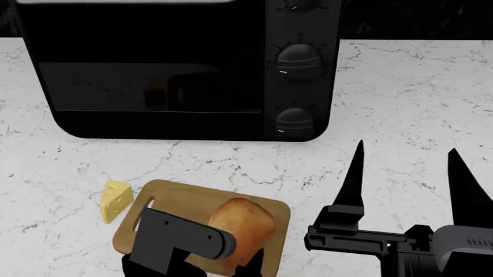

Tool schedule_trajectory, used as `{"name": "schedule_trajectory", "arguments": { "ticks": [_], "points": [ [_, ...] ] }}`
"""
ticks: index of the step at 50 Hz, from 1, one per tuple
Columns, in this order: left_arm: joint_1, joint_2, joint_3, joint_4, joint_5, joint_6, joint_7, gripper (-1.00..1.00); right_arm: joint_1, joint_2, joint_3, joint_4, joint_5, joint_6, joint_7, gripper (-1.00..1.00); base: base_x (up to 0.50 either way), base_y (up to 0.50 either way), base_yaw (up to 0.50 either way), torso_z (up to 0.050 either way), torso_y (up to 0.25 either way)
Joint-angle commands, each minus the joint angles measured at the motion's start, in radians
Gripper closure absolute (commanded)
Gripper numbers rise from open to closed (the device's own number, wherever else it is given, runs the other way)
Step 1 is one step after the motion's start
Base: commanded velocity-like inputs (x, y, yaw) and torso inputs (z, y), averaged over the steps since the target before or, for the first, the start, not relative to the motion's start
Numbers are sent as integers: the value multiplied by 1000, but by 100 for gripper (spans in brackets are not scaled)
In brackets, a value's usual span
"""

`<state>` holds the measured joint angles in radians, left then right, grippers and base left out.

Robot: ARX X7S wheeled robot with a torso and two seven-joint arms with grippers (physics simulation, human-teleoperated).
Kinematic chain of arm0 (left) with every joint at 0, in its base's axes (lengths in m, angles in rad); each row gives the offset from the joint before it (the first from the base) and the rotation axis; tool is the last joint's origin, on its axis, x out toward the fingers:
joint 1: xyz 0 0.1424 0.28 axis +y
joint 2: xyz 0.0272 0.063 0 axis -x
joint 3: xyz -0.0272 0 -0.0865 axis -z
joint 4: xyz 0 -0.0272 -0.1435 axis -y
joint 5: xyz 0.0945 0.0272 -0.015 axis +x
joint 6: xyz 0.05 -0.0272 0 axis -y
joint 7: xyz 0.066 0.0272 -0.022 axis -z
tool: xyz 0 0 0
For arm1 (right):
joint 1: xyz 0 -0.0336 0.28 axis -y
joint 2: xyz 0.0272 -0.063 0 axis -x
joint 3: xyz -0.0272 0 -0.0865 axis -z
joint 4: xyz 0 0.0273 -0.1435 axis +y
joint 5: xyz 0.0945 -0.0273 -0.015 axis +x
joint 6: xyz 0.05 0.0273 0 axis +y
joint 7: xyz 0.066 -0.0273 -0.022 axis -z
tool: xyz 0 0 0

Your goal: Place the bread and cheese on the cutting board.

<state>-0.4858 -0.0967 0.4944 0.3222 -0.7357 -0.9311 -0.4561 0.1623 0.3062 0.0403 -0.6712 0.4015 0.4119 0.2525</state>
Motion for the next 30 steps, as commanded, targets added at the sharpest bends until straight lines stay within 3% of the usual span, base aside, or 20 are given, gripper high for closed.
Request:
{"name": "schedule_trajectory", "arguments": {
  "ticks": [1, 10, 18, 30],
  "points": [
    [-1, -9, 11, -7, -11, 28, -22, -100, 0, 4, -5, 2, 3, -3, 2, -100, 0, 0, 0, 0, 0],
    [-8, -17, 19, 17, -23, 26, -32, -100, 1, 6, -9, 5, 4, -7, 5, -100, 0, 0, 0, 0, 0],
    [-28, -32, 11, 152, -52, -6, -85, -100, 4, 8, -11, 0, 9, -1, 10, -100, 0, 0, 0, 0, 0],
    [-76, -49, -94, 259, -102, -18, -177, -100, 4, 11, -14, 3, 12, -8, 12, -100, 0, 0, 0, 0, 0]
  ]
}}
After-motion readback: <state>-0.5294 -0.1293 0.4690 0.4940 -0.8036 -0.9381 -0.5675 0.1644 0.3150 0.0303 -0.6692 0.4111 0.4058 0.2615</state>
